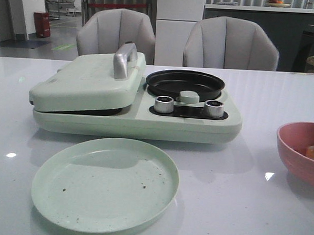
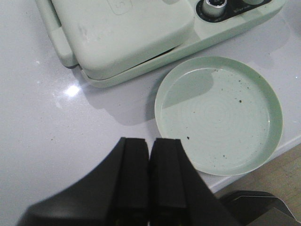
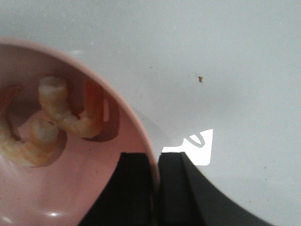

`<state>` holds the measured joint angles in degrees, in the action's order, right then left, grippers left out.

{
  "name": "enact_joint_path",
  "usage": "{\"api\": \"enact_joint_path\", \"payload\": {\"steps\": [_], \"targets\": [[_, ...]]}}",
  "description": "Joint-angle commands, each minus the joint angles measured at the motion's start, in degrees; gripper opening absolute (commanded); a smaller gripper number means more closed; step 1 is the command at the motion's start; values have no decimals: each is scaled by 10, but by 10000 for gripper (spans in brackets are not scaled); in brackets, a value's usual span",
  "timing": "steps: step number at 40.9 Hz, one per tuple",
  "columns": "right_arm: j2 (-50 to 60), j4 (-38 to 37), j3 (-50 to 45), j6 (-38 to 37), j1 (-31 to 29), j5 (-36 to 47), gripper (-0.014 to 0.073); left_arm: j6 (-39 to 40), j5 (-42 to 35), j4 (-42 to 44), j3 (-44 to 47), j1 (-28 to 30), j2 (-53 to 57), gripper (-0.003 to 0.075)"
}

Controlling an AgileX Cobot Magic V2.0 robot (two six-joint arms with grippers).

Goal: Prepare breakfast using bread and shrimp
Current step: 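Move the right gripper to the pink bowl of shrimp, then grasp the pink bowl rim with the right gripper and lift it, then tilt the pink bowl over the black pan to pour the shrimp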

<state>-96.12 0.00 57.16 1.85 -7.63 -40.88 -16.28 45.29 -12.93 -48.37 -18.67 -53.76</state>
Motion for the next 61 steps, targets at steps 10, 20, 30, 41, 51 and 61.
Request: {"api": "enact_joint_path", "payload": {"steps": [10, 20, 30, 41, 51, 61], "targets": [[22, -9, 15, 6, -3, 6, 37, 5, -41, -7, -15, -4, 4, 101], [22, 0, 15, 6, -3, 3, 35, 5, -41, -7, -15, -4, 4, 101], [24, 6, 84, 6, 7, -39, 35, 5, -41, -7, -15, -4, 4, 101], [23, 4, 265, 6, 66, -81, 35, 5, -41, -7, -15, -4, 4, 101], [5, -75, 423, 6, 154, -77, 35, 5, -41, -7, -15, -4, 4, 101], [-50, -175, 552, -6, 234, -111, 35, 5, -41, -7, -15, -4, 4, 101]]}}
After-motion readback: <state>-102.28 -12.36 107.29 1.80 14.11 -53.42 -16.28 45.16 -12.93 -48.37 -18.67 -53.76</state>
